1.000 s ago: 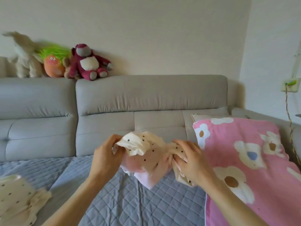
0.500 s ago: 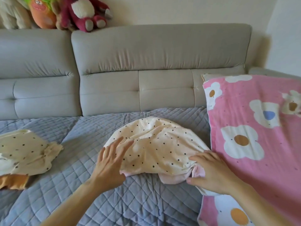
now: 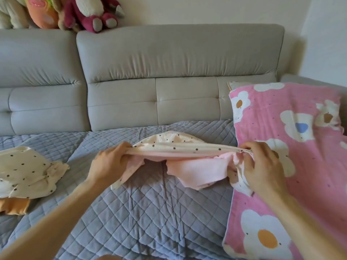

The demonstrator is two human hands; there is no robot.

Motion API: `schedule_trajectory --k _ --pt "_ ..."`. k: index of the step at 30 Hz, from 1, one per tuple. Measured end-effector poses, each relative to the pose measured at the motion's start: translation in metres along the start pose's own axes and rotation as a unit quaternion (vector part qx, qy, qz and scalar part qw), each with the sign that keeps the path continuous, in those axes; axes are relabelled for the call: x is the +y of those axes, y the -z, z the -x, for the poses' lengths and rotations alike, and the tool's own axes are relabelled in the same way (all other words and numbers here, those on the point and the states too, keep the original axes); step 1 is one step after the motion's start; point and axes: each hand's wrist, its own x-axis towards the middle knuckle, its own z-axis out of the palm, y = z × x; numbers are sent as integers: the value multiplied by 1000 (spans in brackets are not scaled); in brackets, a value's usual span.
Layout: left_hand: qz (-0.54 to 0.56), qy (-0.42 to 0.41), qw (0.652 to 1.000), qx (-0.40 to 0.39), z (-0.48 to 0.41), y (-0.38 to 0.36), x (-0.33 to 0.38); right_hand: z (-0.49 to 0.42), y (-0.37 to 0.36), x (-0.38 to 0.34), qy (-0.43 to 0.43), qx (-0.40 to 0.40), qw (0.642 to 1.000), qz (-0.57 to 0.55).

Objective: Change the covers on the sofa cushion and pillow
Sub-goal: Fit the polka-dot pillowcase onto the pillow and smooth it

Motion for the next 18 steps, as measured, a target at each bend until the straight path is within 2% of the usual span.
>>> schedule_trajectory --k 1,3,4,6,7,8,10,12,15,18 --pt "48 51 997 19 -11 14 2 -2 1 5 -11 3 1000 15" --pt "59 69 995 31 -25 36 6 0 -1 10 -18 -30 997 65" --pt "14 52 999 -1 -28 42 7 2 -3 13 -15 -56 994 91" --pt "-113 -4 985 -134 -21 43 10 4 -4 12 -13 -88 986 142" --pt "-149 -13 974 -171 -16 41 7 3 -4 11 -19 -88 983 159" --pt "-150 -9 974 -172 -12 41 3 0 -3 9 -32 -77 983 163" --pt "-71 29 994 -77 -12 49 -6 -8 1 3 -68 -44 986 143" --pt "-46 57 997 7 -17 65 -7 -17 6 -6 -96 -23 988 116" --pt "-20 120 991 54 -35 89 -4 -28 9 -24 -98 -38 994 24" --pt "108 200 972 66 -51 105 4 -43 7 -35 -103 -103 987 -61"
